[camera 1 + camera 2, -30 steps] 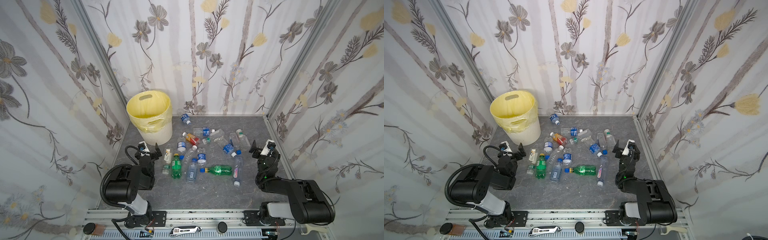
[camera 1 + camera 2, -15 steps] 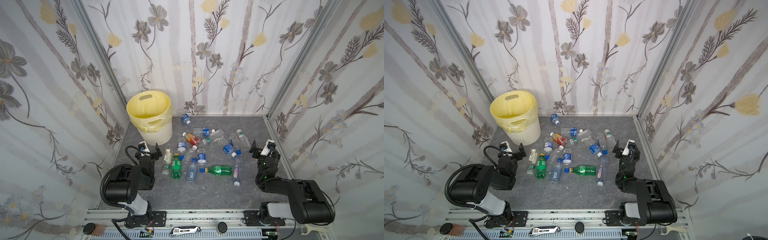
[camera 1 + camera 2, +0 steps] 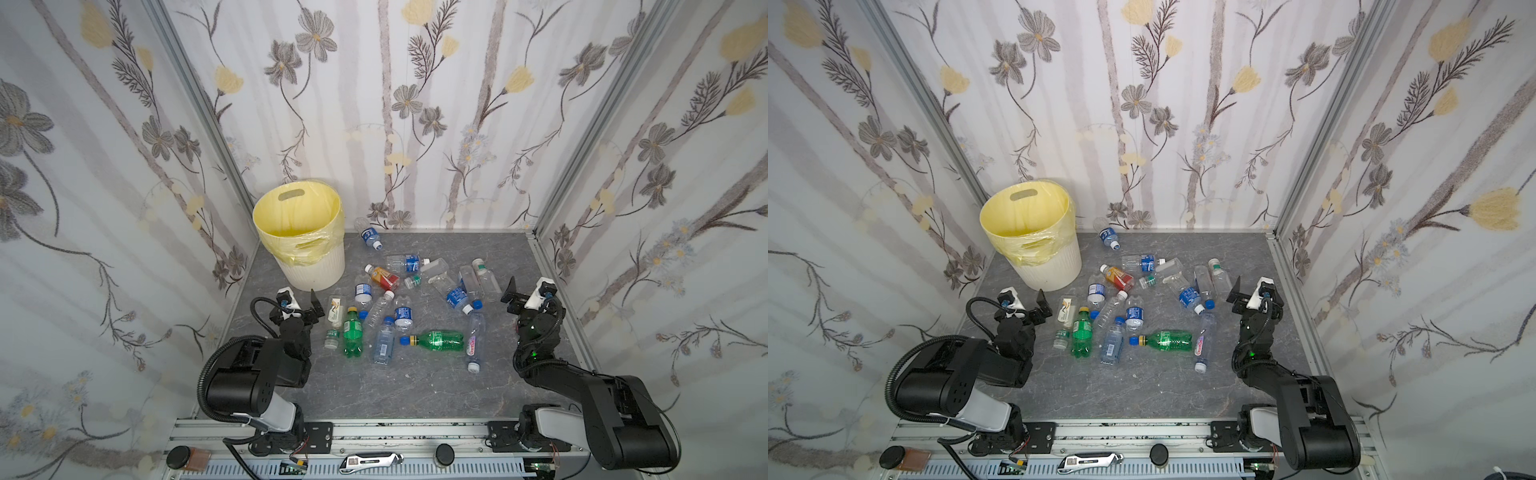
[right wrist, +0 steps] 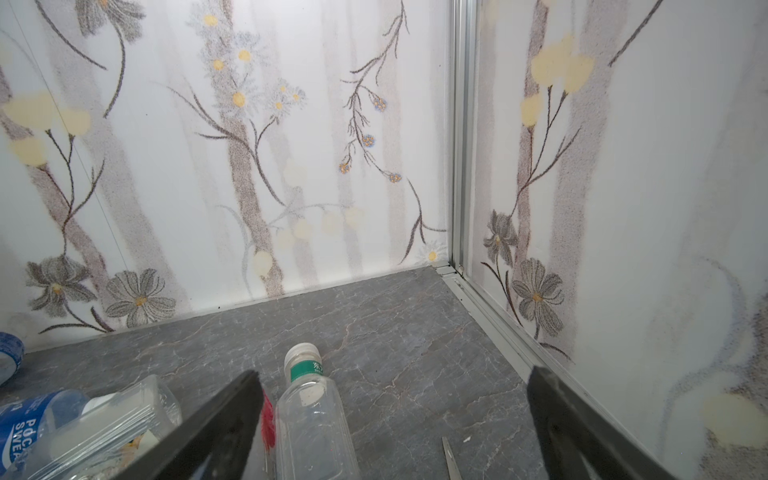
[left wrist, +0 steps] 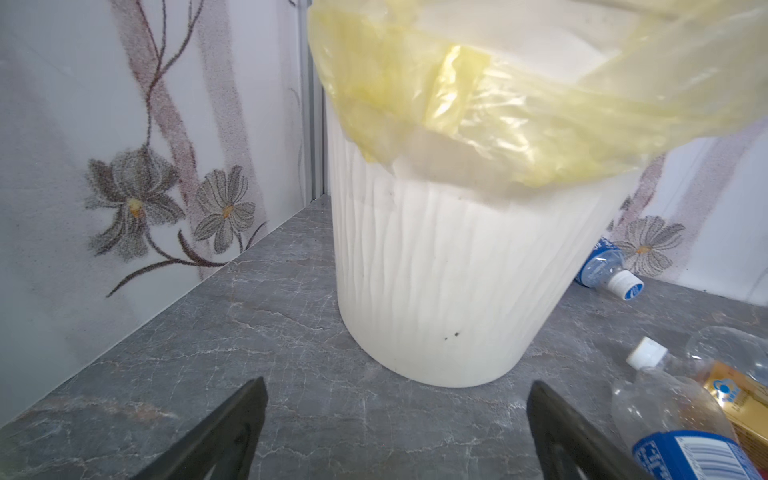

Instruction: Throw the plastic bottles in the bin

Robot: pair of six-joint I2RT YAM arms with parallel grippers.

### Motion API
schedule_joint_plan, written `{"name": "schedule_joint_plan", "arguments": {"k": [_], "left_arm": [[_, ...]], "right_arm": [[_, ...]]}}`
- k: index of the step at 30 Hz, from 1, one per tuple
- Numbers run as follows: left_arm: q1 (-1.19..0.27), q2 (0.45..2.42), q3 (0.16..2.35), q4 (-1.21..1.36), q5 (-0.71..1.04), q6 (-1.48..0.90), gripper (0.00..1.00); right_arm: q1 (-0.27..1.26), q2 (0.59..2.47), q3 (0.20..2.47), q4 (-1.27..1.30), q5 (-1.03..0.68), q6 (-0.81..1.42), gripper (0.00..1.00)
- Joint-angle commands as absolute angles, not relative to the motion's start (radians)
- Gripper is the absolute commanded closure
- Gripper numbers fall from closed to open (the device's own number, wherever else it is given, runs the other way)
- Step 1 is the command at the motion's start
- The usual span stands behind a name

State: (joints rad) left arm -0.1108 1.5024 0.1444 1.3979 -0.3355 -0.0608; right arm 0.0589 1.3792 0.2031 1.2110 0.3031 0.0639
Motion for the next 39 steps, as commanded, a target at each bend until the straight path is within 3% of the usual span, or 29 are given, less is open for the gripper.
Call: {"name": "schedule_joint_plan", "arguments": {"k": [1,5,9,14,19,24,32,39], "left_arm": [[-0.124,1.416,0.123,1.436,-0.486,-0.061,0.00],[-0.167,1.265,0.094,1.375,-0.599,-0.061,0.00],[-0.172,1.009,0.212,0.926,-0.653,-0.225,0.00],[-0.172,0.936,0.520,0.466,-0.527,-0.267,0.00],[-0.172,1.027,0.823,0.165,-0.357,-0.278,0.00],[-0.182,1.121,1.033,0.028,-0.268,-0.247,0.00],[-0.208,1.368,1.435,-0.234,-0.251,-0.113,0.00],[-0.240,1.717,1.923,-0.605,-0.230,-0.044,0.00]], "right_arm": [[0.060,1.331,0.209,1.126,0.381,0.090,0.00],[0.061,1.246,0.220,1.022,0.505,0.142,0.00],[0.058,1.187,0.252,0.905,0.654,0.286,0.00],[0.054,1.166,0.342,0.721,0.404,0.314,0.00],[0.056,1.135,0.418,0.606,0.246,0.313,0.00],[0.098,1.109,0.545,0.448,0.169,0.312,0.00],[0.300,1.235,0.915,0.142,0.239,0.244,0.00],[0.430,1.358,1.108,0.059,0.280,0.232,0.00]]}}
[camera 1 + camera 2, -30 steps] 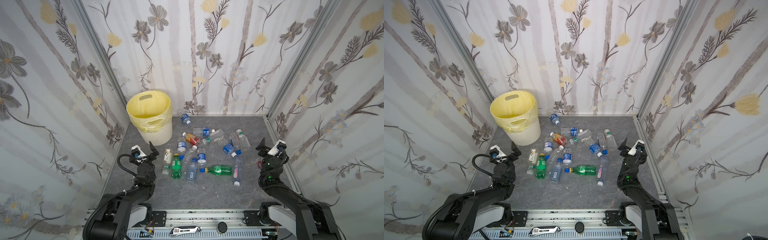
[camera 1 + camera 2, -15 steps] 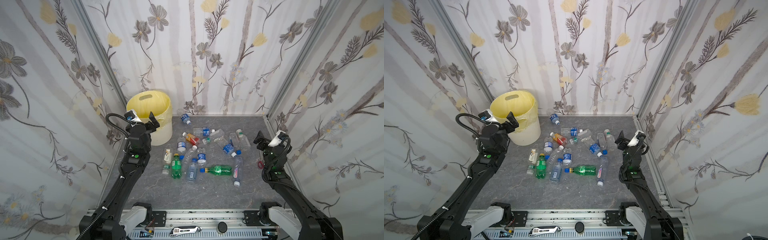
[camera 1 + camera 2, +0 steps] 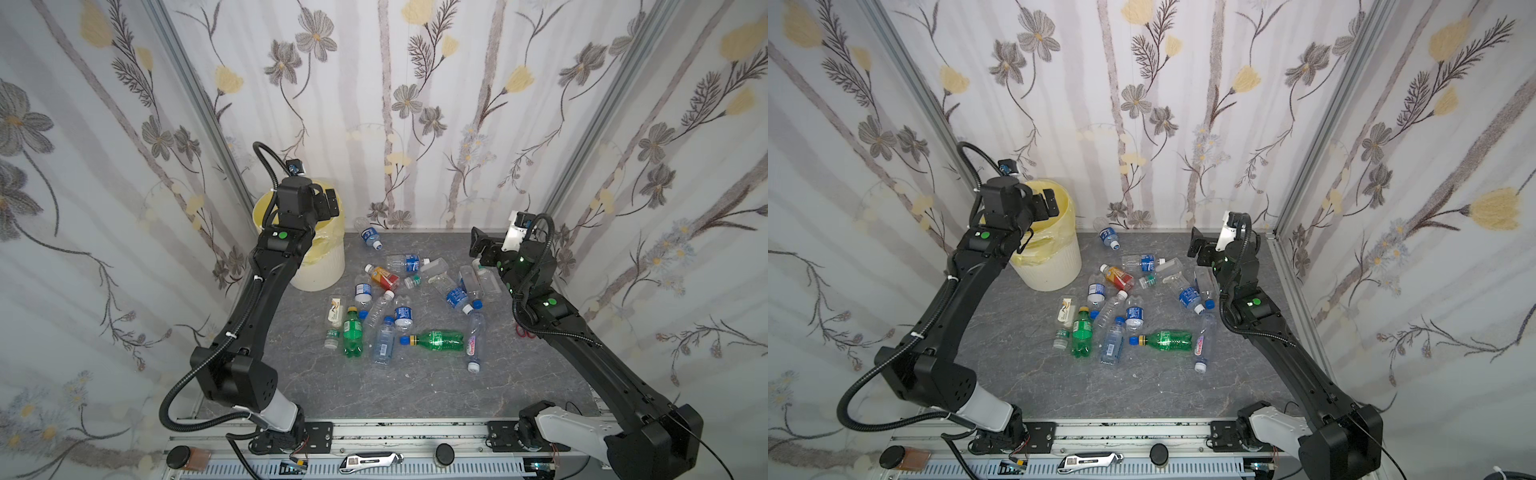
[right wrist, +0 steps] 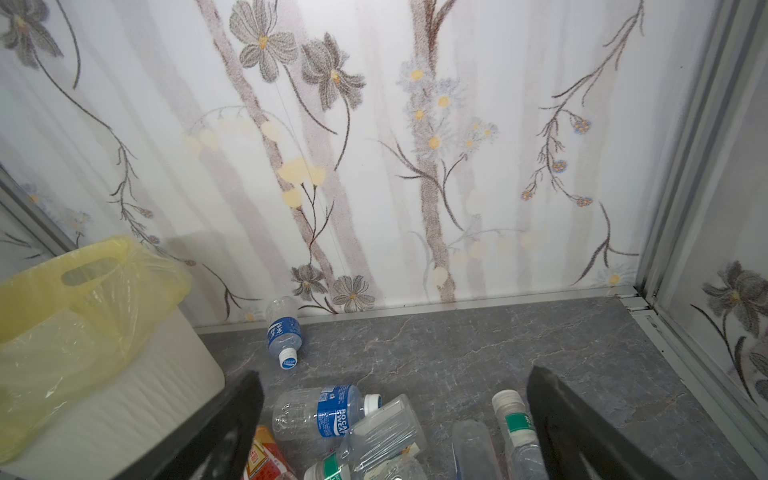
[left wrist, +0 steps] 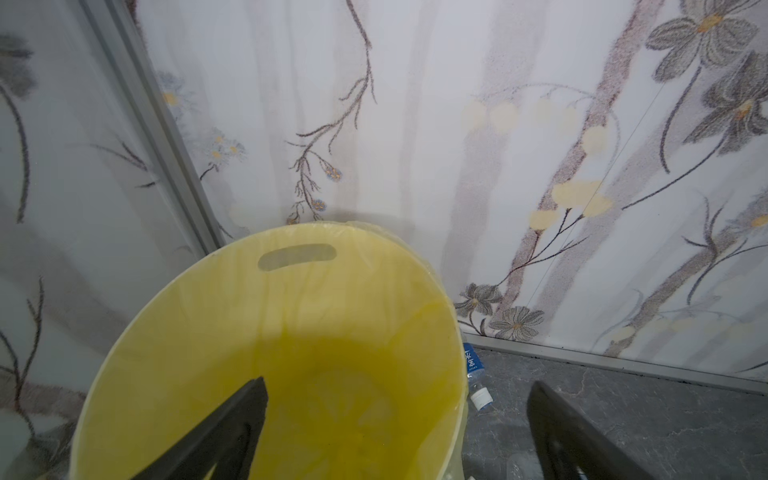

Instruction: Throw the plastic bottles in the bin

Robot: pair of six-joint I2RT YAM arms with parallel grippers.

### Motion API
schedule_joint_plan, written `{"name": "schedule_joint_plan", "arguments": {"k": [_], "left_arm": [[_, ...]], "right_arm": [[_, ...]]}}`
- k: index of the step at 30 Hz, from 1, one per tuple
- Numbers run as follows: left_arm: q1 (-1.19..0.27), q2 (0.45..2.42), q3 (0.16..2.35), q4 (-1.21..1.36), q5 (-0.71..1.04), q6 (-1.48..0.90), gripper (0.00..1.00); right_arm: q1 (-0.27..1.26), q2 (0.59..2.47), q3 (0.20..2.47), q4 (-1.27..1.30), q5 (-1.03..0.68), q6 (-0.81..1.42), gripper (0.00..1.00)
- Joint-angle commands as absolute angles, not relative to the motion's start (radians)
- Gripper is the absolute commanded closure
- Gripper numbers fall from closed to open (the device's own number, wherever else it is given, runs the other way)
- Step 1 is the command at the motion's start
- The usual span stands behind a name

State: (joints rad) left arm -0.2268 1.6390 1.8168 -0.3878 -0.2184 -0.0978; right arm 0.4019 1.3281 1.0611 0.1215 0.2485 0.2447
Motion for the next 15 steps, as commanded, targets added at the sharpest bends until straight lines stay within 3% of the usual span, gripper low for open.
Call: {"name": "schedule_joint_plan", "arguments": {"k": [1,6,15], "left_arm": [[-0.247,1.767,1.997,-0.656,-0.249,-0.035,0.00],[-0.264,1.893,2.182,-0.756,-0.249,-0.037,0.01],[-0.279,2.042,2.305,-0.836,-0.222,-0.047,0.20]], "right_arm": [[0.446,1.372,1.129,0.049,0.285,0.227,0.00],[0.502,1.428,1.186,0.026,0.319,0.208,0.00],[0.521,1.463,1.212,0.009,0.299,0.212,0.00]]}}
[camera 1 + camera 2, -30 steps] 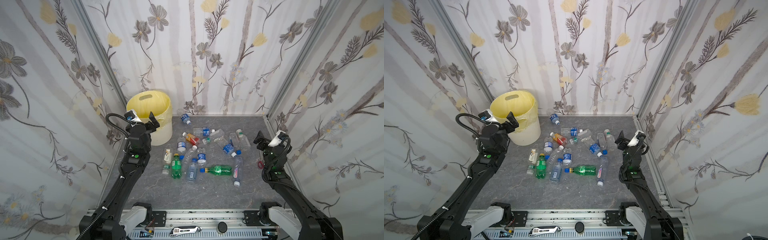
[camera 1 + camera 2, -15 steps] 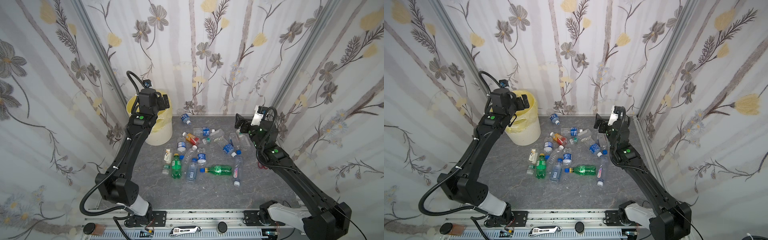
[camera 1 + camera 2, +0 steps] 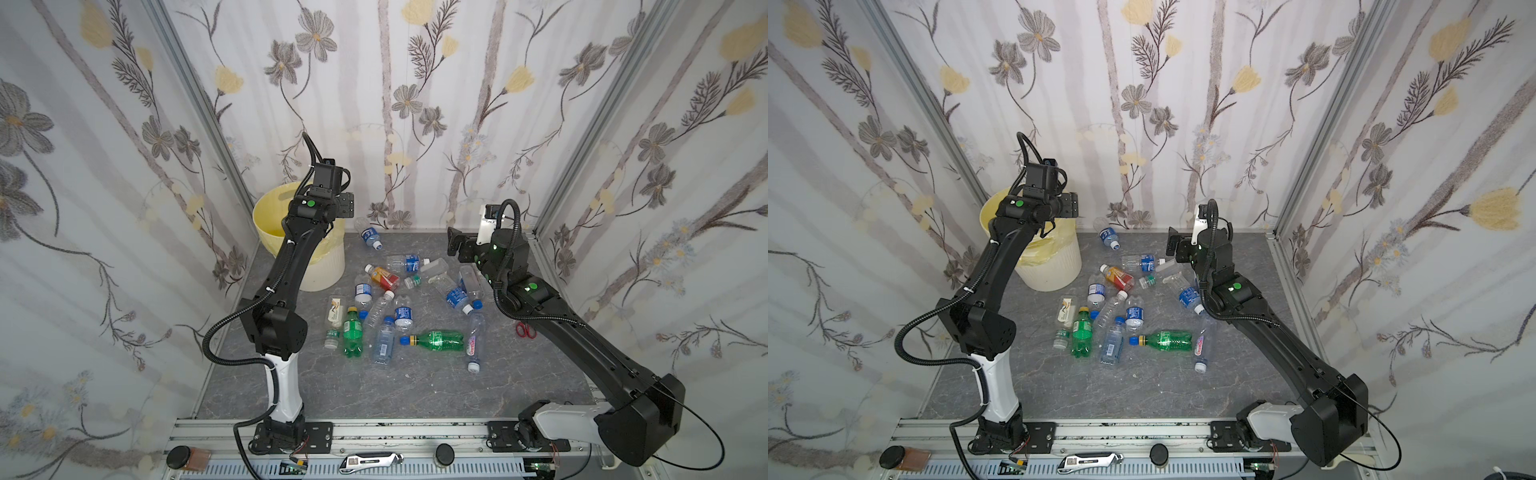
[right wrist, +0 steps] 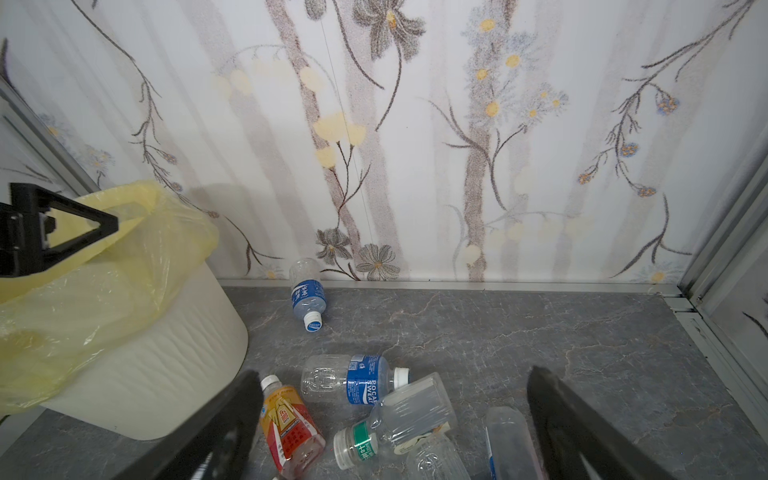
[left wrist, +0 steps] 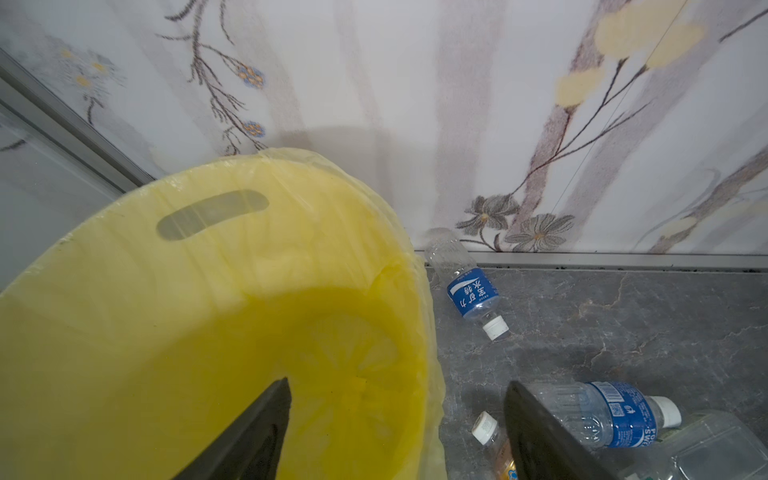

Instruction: Throw the plastic bottles in the bin

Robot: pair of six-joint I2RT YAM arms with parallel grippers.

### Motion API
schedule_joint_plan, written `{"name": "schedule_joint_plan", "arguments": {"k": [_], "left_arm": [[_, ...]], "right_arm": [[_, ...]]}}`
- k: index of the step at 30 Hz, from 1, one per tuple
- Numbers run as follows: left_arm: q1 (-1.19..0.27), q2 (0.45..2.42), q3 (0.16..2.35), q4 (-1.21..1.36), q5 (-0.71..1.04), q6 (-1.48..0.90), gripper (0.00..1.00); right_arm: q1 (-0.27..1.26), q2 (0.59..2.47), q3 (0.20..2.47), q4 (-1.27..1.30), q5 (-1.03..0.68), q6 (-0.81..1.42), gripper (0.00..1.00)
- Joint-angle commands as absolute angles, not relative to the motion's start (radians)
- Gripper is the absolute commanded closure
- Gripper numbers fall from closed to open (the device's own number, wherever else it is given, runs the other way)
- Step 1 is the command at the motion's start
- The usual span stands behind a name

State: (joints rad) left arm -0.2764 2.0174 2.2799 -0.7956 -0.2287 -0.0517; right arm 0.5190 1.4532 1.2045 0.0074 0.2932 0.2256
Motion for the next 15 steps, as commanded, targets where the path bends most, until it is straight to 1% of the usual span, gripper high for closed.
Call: {"name": "schedule_joint_plan", "arguments": {"k": [1,4,6,12,13,15], "left_arm": [[-0.280,2.054,2.315,-0.839,-0.220,-0.047,0.22],[-0.285,2.080,2.332,-0.844,-0.234,-0.050,0.29],[-0.290,2.094,2.338,-0.849,-0.242,-0.045,0.35],[-0.300,2.112,2.342,-0.858,-0.233,-0.033,0.58],[-0.300,2.114,2.342,-0.859,-0.234,-0.031,0.61],[-0.301,2.116,2.341,-0.864,-0.239,-0.029,0.62]], "right_arm": [[0.520,1.466,1.212,0.007,0.298,0.212,0.00],[0.524,1.474,1.207,0.000,0.290,0.212,0.00],[0.524,1.478,1.198,0.002,0.284,0.211,0.00],[0.525,1.483,1.165,0.023,0.299,0.208,0.00],[0.525,1.486,1.164,0.025,0.299,0.210,0.00],[0.526,1.492,1.163,0.028,0.301,0.208,0.00]]}}
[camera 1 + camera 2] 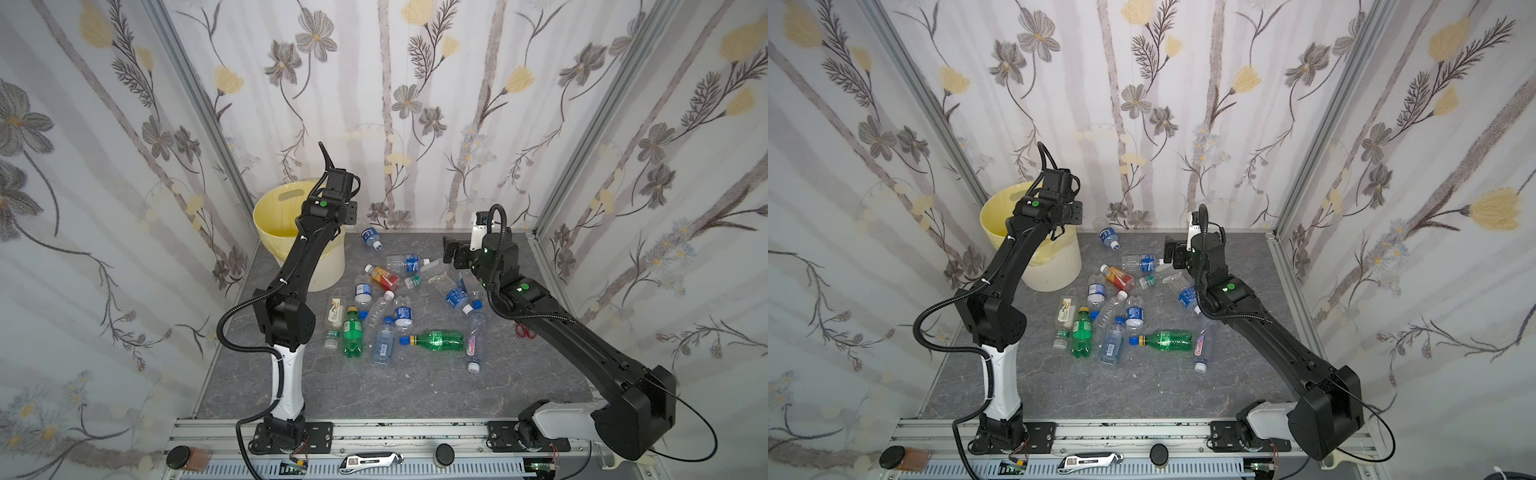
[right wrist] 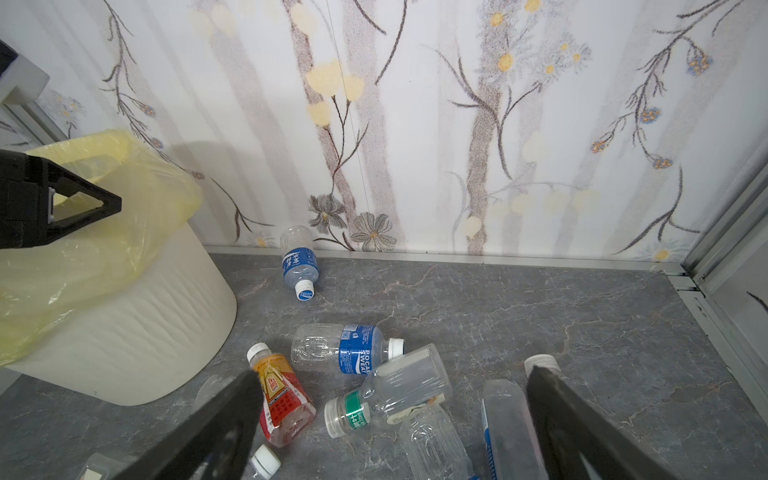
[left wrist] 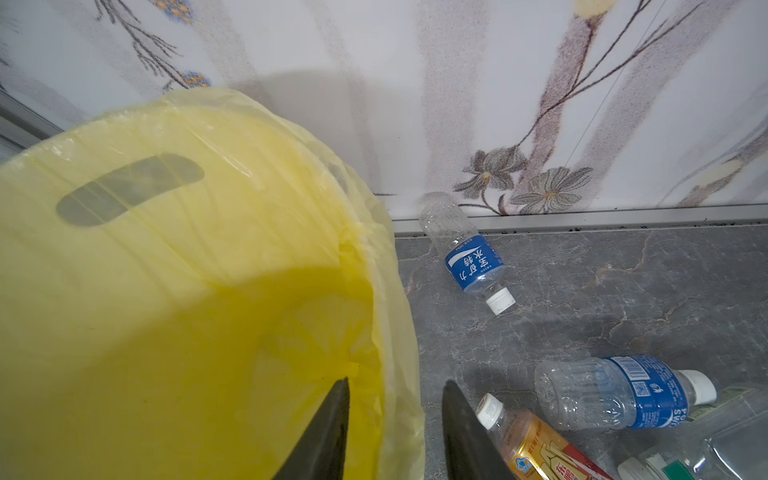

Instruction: Throw the plastic bottles in the bin

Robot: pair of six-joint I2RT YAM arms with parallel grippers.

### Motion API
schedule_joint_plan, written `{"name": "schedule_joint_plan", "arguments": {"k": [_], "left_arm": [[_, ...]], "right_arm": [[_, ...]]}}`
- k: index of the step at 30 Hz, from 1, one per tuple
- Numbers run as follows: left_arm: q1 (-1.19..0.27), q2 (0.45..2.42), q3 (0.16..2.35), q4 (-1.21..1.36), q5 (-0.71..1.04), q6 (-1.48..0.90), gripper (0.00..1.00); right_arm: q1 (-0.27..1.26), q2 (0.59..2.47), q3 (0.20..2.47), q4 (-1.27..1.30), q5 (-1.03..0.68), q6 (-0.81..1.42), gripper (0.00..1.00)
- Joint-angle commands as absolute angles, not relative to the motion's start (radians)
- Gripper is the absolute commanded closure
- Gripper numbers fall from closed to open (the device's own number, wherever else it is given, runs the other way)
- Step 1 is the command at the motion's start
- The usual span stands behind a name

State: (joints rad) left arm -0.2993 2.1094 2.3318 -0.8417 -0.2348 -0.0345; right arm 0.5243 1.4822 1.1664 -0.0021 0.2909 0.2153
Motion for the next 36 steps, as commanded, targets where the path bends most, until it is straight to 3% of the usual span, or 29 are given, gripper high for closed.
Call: {"name": "schedule_joint_plan", "arguments": {"k": [1,4,21,31,35,36], "left_arm": [[-0.304,2.119,2.341,-0.866,-0.239,-0.030,0.64],[-0.302,2.120,2.343,-0.870,-0.233,-0.031,0.76],[-0.302,2.148,2.436,-0.862,-0.110,-0.045,0.91],[-0.313,2.184,2.480,-0.858,-0.065,-0.055,0.94],[-0.319,2.175,2.475,-0.857,-0.084,-0.049,0.93],[-0.319,2.170,2.473,-0.858,-0.082,-0.049,0.88]], "right_arm": [[0.526,1.495,1.163,0.030,0.304,0.207,0.00],[0.529,1.502,1.167,0.033,0.314,0.201,0.00],[0.533,1.507,1.170,0.047,0.349,0.224,0.00],[0.537,1.505,1.166,0.037,0.370,0.233,0.00],[0.538,1.503,1.166,0.034,0.391,0.250,0.00],[0.539,1.503,1.166,0.033,0.402,0.255,0.00]]}}
